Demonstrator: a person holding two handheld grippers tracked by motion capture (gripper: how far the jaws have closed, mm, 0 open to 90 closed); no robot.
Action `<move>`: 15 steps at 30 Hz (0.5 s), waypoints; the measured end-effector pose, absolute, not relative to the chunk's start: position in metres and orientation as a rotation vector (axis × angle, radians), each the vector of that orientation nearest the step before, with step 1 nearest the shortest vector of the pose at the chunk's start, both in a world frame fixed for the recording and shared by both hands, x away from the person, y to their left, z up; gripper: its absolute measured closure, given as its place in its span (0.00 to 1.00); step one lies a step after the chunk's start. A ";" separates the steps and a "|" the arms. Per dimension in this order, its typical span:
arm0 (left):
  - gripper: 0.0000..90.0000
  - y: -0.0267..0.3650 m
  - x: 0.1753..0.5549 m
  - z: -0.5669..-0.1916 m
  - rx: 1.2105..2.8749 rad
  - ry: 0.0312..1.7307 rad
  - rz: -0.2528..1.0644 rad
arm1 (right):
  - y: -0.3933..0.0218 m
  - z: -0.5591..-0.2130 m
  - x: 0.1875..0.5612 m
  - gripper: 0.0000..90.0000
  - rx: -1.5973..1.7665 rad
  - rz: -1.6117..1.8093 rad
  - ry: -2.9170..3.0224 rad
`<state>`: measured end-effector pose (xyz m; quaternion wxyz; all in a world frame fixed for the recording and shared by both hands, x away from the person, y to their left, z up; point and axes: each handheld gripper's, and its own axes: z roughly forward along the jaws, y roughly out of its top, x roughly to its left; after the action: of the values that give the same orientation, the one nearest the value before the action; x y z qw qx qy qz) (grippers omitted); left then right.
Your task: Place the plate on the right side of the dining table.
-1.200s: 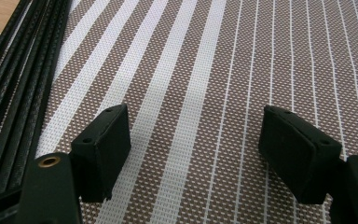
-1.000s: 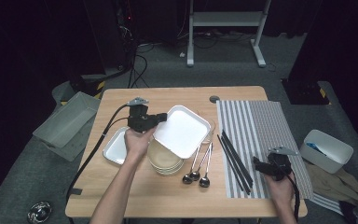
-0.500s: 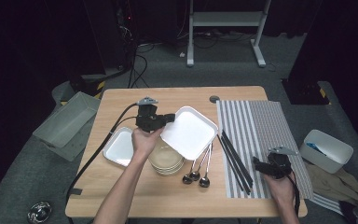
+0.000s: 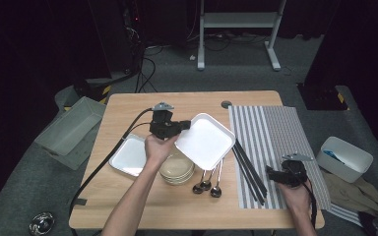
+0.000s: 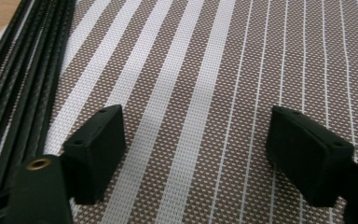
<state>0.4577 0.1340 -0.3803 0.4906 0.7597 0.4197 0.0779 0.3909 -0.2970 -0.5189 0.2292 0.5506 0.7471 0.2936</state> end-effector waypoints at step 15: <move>0.98 0.126 0.459 -0.385 1.852 1.000 0.172 | -0.284 -0.499 0.372 0.46 1.376 0.867 2.085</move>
<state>0.4590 0.1260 -0.3849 0.4924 0.7634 0.4119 0.0709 0.3723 -0.2836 -0.4991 0.2461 0.5045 0.7641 0.3179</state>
